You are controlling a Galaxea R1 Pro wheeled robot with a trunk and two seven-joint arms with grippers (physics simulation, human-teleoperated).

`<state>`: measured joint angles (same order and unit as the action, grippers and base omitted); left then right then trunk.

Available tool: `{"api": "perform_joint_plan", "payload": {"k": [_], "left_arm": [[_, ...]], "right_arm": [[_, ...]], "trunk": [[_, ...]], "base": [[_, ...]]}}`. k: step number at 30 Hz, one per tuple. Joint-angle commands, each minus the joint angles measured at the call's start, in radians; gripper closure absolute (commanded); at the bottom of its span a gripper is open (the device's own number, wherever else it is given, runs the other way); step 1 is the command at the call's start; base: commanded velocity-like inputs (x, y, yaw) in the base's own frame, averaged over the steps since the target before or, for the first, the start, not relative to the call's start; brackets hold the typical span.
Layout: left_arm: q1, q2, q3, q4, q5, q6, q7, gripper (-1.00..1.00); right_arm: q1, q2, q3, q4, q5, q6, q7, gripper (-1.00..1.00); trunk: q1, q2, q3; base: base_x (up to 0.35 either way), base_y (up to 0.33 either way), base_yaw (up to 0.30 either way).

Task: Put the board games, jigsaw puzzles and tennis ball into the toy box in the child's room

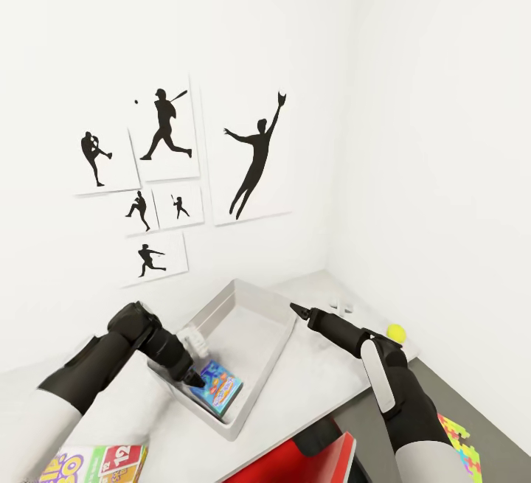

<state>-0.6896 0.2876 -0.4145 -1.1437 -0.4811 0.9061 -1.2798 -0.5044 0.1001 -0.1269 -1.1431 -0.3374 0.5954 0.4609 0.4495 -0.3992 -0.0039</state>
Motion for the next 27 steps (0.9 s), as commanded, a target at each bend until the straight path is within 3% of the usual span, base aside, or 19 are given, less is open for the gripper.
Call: {"api": "perform_joint_plan", "payload": {"k": [1,3,7,13,14,19,20,22,23,25,26,27], "left_arm": [[-0.001,0.005,0.023,-0.015,-0.009,0.008,-0.032,-1.0],[-0.001,0.009,0.048,-0.028,-0.01,0.008,-0.059,-1.0],[-0.001,0.03,0.145,-0.07,-0.009,0.007,-0.138,-1.0],[0.0,0.041,0.259,-0.083,-0.003,0.002,-0.193,-1.0],[0.0,0.042,0.297,-0.084,-0.001,0.0,-0.214,-1.0],[0.002,0.046,0.417,-0.086,0.003,-0.003,-0.287,-1.0],[0.003,0.048,0.475,-0.085,0.006,-0.005,-0.291,-1.0],[0.004,0.05,0.538,-0.085,0.008,-0.006,-0.291,-1.0],[0.006,0.051,0.603,-0.084,0.009,-0.006,-0.291,-1.0],[0.008,0.052,0.669,-0.081,0.01,-0.007,-0.291,-1.0],[0.01,0.052,0.734,-0.078,0.014,-0.007,-0.291,-1.0],[0.011,0.052,0.766,-0.076,0.018,-0.007,-0.291,-1.0]], "right_arm": [[0.0,0.001,-0.003,0.0,-0.005,0.008,0.002,-1.0],[0.0,0.001,-0.003,0.0,-0.005,0.008,0.002,-1.0],[-0.001,0.001,-0.003,0.0,-0.005,0.008,0.002,-1.0],[-0.001,0.001,-0.003,0.0,-0.005,0.008,0.002,-1.0],[0.0,0.001,-0.003,-0.001,-0.005,0.008,0.002,-1.0],[0.0,0.001,-0.003,-0.001,-0.005,0.009,0.003,-1.0],[0.0,0.001,-0.003,-0.001,-0.005,0.009,0.004,-1.0],[0.0,0.001,-0.003,-0.001,-0.005,0.009,0.004,-1.0],[0.0,0.001,-0.003,-0.001,-0.005,0.009,0.004,-1.0],[0.0,0.001,-0.003,-0.001,-0.005,0.009,0.004,-1.0],[0.0,0.001,-0.003,-0.001,-0.005,0.009,0.004,-1.0],[0.0,0.001,-0.003,-0.001,-0.005,0.009,0.004,-1.0]], "trunk": [[0.0,-0.001,-0.001],[0.0,-0.001,-0.001],[0.0,-0.001,-0.001],[0.0,-0.001,-0.001],[0.0,-0.001,-0.001],[0.0,-0.001,-0.001],[0.0,-0.001,-0.001],[0.0,-0.001,-0.001],[0.0,-0.001,-0.001],[0.0,-0.001,-0.001],[0.0,-0.001,-0.001],[0.0,-0.001,-0.001]], "base": [[0.0,0.0,0.0],[0.0,0.0,0.0],[0.0,0.0,0.0],[0.0,0.0,0.0],[0.0,0.0,0.0],[0.0,0.0,0.0],[0.0,0.0,0.0],[0.0,0.0,0.0],[0.0,0.0,0.0],[0.0,0.0,0.0],[0.0,0.0,0.0],[0.0,0.0,0.0]]}}
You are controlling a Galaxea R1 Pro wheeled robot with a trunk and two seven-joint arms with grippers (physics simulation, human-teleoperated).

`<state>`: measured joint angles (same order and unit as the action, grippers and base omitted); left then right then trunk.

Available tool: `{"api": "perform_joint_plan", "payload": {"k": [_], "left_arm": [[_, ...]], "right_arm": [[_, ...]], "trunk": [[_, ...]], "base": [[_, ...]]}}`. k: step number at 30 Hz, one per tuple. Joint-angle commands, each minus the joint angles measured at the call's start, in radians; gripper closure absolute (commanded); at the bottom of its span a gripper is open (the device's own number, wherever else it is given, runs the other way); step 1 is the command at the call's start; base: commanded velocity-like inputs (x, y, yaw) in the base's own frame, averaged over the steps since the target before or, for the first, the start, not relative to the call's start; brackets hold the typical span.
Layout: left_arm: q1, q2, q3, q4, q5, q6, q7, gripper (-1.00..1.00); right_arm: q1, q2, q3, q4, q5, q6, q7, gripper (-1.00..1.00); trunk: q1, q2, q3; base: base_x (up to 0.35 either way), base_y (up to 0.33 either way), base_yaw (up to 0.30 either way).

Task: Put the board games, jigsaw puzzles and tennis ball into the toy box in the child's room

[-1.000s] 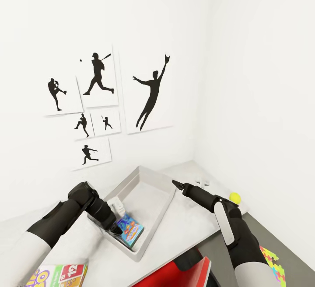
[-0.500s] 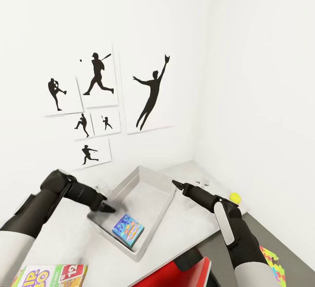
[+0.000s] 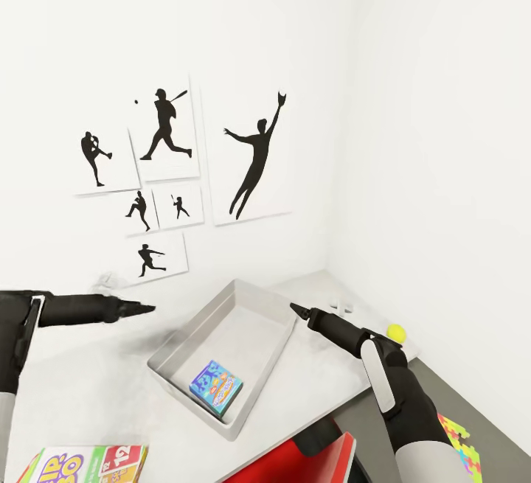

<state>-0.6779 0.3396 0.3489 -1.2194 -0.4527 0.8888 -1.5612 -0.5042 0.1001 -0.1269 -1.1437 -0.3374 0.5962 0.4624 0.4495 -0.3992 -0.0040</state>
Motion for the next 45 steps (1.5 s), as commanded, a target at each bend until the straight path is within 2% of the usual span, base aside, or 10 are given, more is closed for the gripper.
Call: {"api": "perform_joint_plan", "payload": {"k": [1,2,3,5,9,10,14,17,25,45], "left_arm": [[0.002,-0.001,0.065,0.002,0.002,0.01,-0.01,-1.0],[0.004,-0.002,0.096,0.003,0.01,0.01,-0.01,-1.0],[0.012,-0.003,0.155,0.007,0.029,0.01,-0.01,-1.0],[0.035,-0.002,0.24,0.017,0.06,0.012,-0.01,-1.0],[0.079,-0.002,0.355,0.038,0.097,0.014,-0.01,-1.0],[0.1,-0.002,0.409,0.056,0.109,0.012,-0.01,-1.0],[0.131,-0.001,0.518,0.11,0.125,0.012,-0.01,-1.0],[0.141,0.003,0.565,0.13,0.132,0.015,-0.01,-1.0],[0.146,0.01,0.596,0.143,0.138,0.013,-0.01,-1.0],[0.147,0.018,0.599,0.144,0.138,0.014,-0.01,-1.0]], "right_arm": [[0.0,0.001,-0.003,0.0,-0.005,0.008,0.002,-1.0],[0.0,0.001,-0.003,0.0,-0.005,0.008,0.002,-1.0],[-0.001,0.001,-0.003,0.0,-0.005,0.008,0.002,-1.0],[-0.001,0.001,-0.003,0.0,-0.005,0.008,0.002,-1.0],[-0.001,0.001,-0.003,0.0,-0.005,0.009,0.004,-1.0],[-0.002,0.001,-0.003,-0.001,-0.006,0.009,0.004,-1.0],[-0.001,0.001,-0.003,-0.001,-0.006,0.01,0.004,-1.0],[-0.001,0.001,-0.003,-0.001,-0.006,0.01,0.003,-1.0],[-0.001,0.001,-0.002,-0.001,-0.006,0.01,0.003,-1.0],[0.001,0.001,-0.003,-0.005,-0.006,0.01,0.069,-1.0]], "trunk": [[0.0,-0.001,0.0],[0.0,-0.001,0.0],[0.0,-0.001,0.0],[0.0,-0.001,0.0],[0.0,-0.001,0.0],[0.0,-0.001,0.0],[0.0,-0.001,0.0],[0.0,-0.001,0.0],[0.0,-0.001,0.003],[0.0,-0.001,0.027]], "base": [[0.0,0.0,0.0],[0.0,0.0,0.0],[0.0,0.0,0.0],[0.0,0.0,0.0],[0.0,0.0,0.0],[0.0,0.0,0.0],[0.0,0.0,0.0],[0.0,0.0,0.0],[-0.079,0.0,-0.061],[-0.221,0.001,-0.184]]}}
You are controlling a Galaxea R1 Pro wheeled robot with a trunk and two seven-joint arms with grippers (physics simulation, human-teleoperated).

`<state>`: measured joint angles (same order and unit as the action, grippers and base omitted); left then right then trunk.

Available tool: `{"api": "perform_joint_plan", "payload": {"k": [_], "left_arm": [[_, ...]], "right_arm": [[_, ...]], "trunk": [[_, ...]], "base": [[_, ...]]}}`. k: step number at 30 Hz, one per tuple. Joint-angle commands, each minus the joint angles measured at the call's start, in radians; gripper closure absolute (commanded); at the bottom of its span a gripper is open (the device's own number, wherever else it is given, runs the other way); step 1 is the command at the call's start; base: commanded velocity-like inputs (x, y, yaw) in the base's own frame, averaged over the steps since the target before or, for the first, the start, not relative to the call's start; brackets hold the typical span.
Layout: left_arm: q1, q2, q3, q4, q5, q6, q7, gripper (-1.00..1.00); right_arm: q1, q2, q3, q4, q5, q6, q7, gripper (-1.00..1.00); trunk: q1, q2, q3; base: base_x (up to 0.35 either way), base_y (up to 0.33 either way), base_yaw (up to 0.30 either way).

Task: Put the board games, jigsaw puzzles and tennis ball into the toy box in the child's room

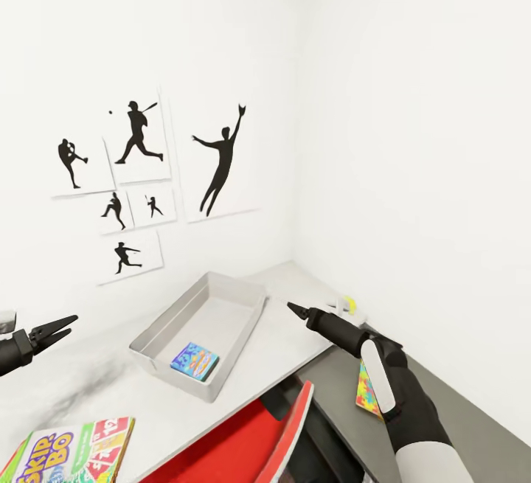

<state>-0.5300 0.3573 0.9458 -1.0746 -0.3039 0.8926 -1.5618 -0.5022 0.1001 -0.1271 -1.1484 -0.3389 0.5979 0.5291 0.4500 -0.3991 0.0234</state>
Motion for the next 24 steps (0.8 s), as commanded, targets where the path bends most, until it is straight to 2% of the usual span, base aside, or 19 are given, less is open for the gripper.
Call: {"api": "perform_joint_plan", "payload": {"k": [1,9,18,24], "left_arm": [[-0.001,0.002,0.002,-0.001,-0.011,0.011,-0.009,-1.0],[-0.001,0.006,0.002,-0.001,-0.011,0.011,-0.009,-1.0],[-0.001,0.007,0.003,-0.001,-0.01,0.011,-0.009,-1.0],[0.0,0.03,0.004,-0.001,-0.008,0.017,-0.009,-1.0]], "right_arm": [[0.002,0.001,-0.003,-0.001,-0.005,0.008,0.006,-1.0],[0.009,0.001,-0.004,-0.005,-0.004,0.008,0.05,-1.0],[0.011,0.0,-0.041,-0.005,-0.003,0.008,0.106,-1.0],[0.011,0.0,-0.052,-0.003,-0.003,0.008,0.136,-1.0]], "trunk": [[0.0,-0.001,0.001],[0.0,-0.001,0.011],[0.0,-0.001,0.022],[0.0,-0.001,0.029]], "base": [[-0.265,0.061,-0.191],[-0.213,0.09,-0.191],[-0.027,0.013,-0.191],[-0.002,0.001,-0.191]]}}
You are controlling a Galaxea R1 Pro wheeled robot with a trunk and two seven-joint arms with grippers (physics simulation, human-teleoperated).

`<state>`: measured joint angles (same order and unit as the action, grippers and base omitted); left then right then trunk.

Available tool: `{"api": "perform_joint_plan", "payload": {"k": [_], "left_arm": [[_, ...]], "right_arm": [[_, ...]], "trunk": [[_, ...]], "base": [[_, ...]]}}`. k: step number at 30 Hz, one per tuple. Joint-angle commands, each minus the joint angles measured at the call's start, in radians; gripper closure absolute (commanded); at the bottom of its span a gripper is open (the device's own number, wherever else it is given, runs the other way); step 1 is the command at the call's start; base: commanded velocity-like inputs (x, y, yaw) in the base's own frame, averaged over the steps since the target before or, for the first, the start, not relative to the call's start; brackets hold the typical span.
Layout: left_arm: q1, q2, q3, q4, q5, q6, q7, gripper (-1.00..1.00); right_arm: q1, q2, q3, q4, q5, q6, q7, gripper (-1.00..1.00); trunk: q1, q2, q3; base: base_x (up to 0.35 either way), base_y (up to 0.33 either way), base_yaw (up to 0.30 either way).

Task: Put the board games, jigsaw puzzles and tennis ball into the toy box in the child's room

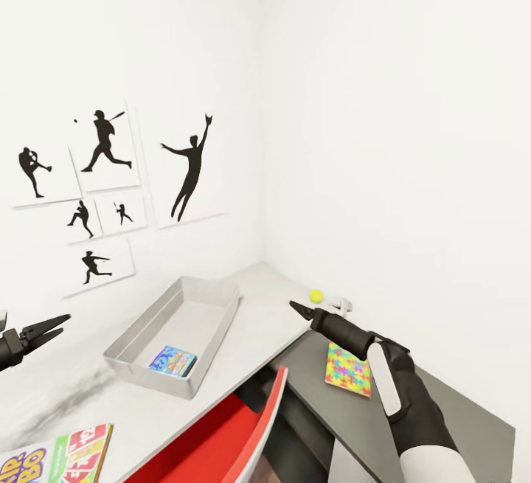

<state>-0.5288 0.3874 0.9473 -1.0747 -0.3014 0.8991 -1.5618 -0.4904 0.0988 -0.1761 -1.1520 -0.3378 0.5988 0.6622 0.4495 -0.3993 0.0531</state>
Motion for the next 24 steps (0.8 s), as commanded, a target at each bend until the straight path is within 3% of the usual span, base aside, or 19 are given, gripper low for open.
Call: {"api": "perform_joint_plan", "payload": {"k": [1,9,18,24], "left_arm": [[-0.001,0.006,0.003,-0.001,-0.01,0.013,-0.009,-1.0],[0.0,0.029,-0.007,-0.001,-0.006,0.065,-0.009,-1.0],[0.0,0.033,-0.014,-0.001,-0.005,0.076,-0.009,-1.0],[-0.001,0.033,-0.066,0.001,-0.005,0.077,-0.009,-1.0]], "right_arm": [[-0.001,0.001,-0.004,0.001,-0.004,0.007,0.008,-1.0],[-0.001,0.001,-0.044,0.006,-0.005,0.007,0.026,-1.0],[-0.001,0.001,-0.093,0.009,-0.005,0.007,0.087,-1.0],[-0.001,0.001,-0.149,0.013,-0.005,0.008,0.136,-1.0]], "trunk": [[0.0,-0.001,0.001],[0.0,-0.001,0.011],[0.0,-0.001,0.022],[0.0,-0.001,0.029]], "base": [[-0.001,0.0,-0.191],[0.0,0.0,-0.191],[0.0,0.0,-0.189],[0.0,0.0,-0.173]]}}
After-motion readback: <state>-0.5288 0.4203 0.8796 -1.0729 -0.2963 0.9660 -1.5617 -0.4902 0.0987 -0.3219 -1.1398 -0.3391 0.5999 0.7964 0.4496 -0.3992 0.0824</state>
